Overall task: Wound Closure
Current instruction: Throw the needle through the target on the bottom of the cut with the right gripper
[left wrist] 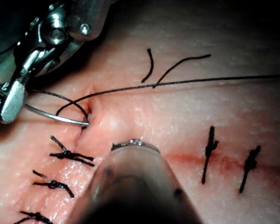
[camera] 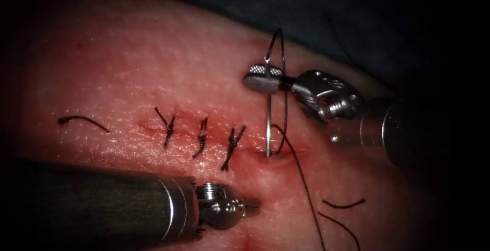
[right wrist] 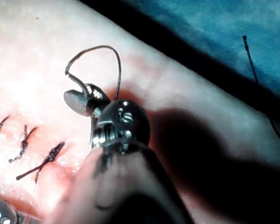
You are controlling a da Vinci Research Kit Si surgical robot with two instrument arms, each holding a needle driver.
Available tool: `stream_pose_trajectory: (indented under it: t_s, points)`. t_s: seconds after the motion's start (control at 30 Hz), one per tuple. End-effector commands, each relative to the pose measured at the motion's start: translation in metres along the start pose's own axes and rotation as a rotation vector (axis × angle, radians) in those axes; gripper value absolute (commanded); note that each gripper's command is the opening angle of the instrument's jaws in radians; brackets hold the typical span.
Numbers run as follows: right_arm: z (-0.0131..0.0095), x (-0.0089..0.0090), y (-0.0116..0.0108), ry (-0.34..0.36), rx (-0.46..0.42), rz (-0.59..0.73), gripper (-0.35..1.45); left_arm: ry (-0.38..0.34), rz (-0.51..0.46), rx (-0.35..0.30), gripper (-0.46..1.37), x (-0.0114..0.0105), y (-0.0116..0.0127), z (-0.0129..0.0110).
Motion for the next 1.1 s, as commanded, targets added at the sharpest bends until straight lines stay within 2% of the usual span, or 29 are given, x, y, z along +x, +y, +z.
stream_pose_trajectory:
  t_s: [0.03,0.27,0.5,0.63,0.87,1.1]
  points:
    - [0.0001,0.0,-0.0001,-0.009,0.003,0.02,-0.35,0.0,0.0,-0.005,-0.35,0.0,0.0,0.0]
    - [-0.0001,-0.0016,-0.0012,-0.057,0.03,0.108,-0.35,0.0,0.001,-0.009,-0.32,-0.0001,-0.0002,-0.0003]
    - [-0.0003,-0.0029,-0.0019,-0.077,0.011,0.176,-0.35,0.0,0.002,-0.012,-0.29,-0.0001,-0.0003,-0.0006]
    - [-0.001,-0.0041,-0.0024,-0.12,-0.036,0.184,-0.35,0.001,0.003,-0.014,-0.24,-0.0002,-0.0004,-0.0008]
    - [-0.0013,-0.0059,-0.0035,-0.128,-0.032,0.205,-0.35,0.001,0.003,-0.014,-0.22,-0.0002,-0.0006,-0.0008]
    - [-0.0012,-0.0082,-0.0049,-0.173,-0.018,0.236,-0.35,0.001,0.003,-0.014,-0.22,-0.0002,-0.0006,-0.0009]
